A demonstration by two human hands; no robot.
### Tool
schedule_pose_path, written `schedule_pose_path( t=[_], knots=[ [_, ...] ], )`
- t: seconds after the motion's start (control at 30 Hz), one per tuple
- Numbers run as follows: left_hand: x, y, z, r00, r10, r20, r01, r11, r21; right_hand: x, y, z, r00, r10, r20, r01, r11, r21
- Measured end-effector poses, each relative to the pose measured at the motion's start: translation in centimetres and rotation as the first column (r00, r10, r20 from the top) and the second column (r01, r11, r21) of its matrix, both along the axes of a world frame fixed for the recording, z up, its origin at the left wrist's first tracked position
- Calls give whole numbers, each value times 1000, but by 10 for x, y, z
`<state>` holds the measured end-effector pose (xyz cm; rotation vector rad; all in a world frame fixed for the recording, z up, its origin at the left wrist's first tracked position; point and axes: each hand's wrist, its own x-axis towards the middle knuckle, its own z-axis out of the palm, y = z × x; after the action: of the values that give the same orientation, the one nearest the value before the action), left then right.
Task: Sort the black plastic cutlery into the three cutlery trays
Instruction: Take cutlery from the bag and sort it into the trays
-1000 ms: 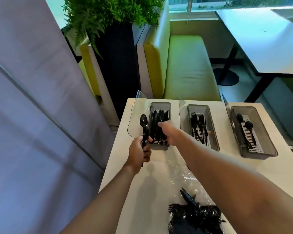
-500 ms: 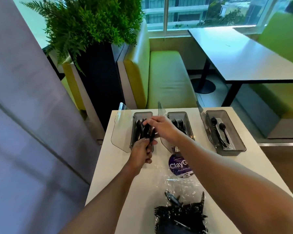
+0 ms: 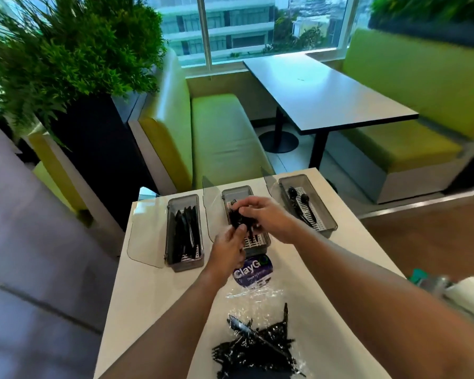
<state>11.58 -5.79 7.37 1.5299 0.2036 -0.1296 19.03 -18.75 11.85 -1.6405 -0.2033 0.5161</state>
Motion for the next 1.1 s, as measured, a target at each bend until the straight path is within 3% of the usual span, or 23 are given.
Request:
schedule_pose_path(
  t=[0.23, 0.33, 0.5, 0.63, 0.73, 0.83, 0.97, 1.03, 1.1],
  knots=[
    [13, -39, 0, 995, -68, 70, 62, 994, 85, 10, -29, -4, 977, -145, 154, 180, 954, -239],
    [24, -47, -4, 994, -64, 83, 53, 990, 133, 17, -44, -10, 967, -178, 180, 218, 948, -233],
    [38, -51, -12, 995, -3, 101, -9, 993, 117, 22, -62, -20, 992, -93, 88, 108, 978, -180],
    [49, -63, -18, 992, 29, 126, -46, 990, 133, 26, -74, -34, 990, -82, -112, 80, 996, -25],
    [58, -71, -21, 995, 42, 90, -46, 998, 40, 30, -77, -40, 979, -72, -188, 82, 996, 46],
    [70, -79, -23, 994, 25, 111, -34, 997, 74, 52, -81, -37, 959, -212, -189, 243, 956, 163],
    [88, -80, -34, 974, 111, 195, -157, 958, 240, 94, -101, -22, 862, -413, -294, 499, 793, 348],
    [96, -78, -43, 969, 141, 201, -197, 935, 296, 115, -112, -26, 822, -474, -316, 558, 779, 285],
    [102, -79, -53, 979, 144, 146, -179, 948, 264, 130, -122, -40, 818, -507, -273, 546, 834, 86]
  ],
)
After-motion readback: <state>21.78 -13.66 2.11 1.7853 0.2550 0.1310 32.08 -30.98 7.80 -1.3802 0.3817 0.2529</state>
